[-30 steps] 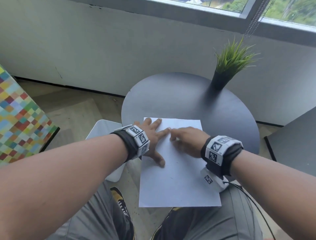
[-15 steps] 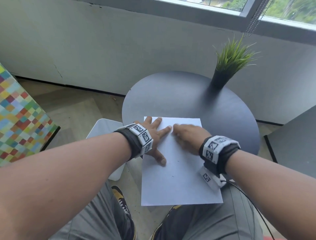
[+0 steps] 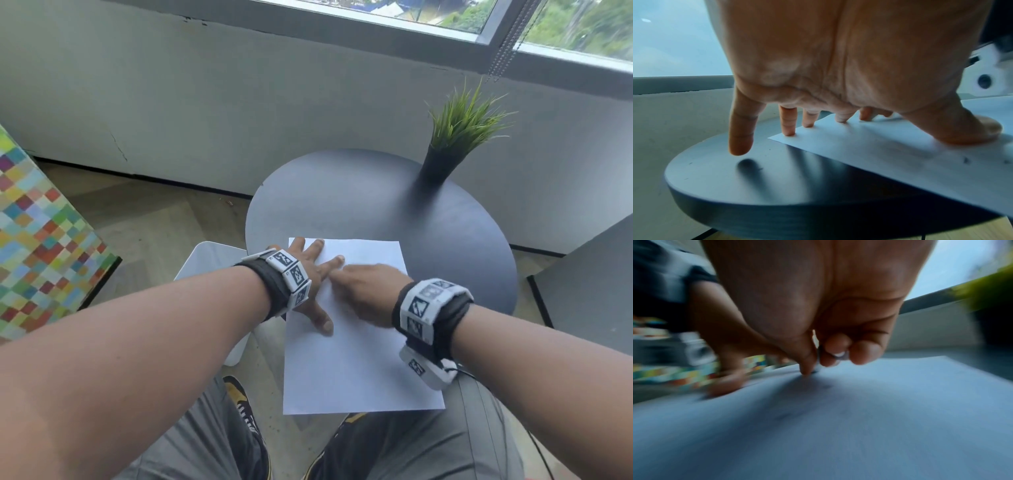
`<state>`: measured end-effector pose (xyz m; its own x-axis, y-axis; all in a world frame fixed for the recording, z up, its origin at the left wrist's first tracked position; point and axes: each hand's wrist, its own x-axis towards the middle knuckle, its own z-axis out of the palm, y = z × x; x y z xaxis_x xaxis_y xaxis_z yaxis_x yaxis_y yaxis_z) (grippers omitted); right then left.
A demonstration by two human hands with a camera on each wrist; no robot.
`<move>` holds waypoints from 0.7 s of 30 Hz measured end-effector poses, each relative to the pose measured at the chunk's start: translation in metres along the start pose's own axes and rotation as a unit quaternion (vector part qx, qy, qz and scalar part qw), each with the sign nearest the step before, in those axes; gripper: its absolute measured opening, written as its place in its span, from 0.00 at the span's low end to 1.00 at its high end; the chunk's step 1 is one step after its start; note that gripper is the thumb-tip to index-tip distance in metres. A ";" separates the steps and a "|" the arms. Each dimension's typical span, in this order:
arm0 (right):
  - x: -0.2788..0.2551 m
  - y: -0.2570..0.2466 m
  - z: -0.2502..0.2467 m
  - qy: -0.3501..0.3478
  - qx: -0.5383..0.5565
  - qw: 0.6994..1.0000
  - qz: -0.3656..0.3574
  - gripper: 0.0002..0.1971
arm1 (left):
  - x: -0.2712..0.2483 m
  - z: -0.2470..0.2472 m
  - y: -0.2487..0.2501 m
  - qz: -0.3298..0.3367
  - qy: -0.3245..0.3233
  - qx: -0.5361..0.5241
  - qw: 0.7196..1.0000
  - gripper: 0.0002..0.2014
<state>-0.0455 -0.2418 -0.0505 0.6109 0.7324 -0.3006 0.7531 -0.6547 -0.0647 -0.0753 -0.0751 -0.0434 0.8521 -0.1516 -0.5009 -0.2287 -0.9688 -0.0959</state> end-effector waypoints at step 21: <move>-0.028 0.004 0.009 -0.005 -0.067 0.988 -0.138 0.07 | -0.001 0.002 0.004 -0.011 -0.018 0.010 1.000 0.70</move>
<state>-0.0619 -0.2662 -0.0506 0.3767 0.8769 -0.2987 0.9164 -0.3998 -0.0181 -0.0780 -0.0782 -0.0444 0.8398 -0.1229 -0.5288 -0.2194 -0.9678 -0.1234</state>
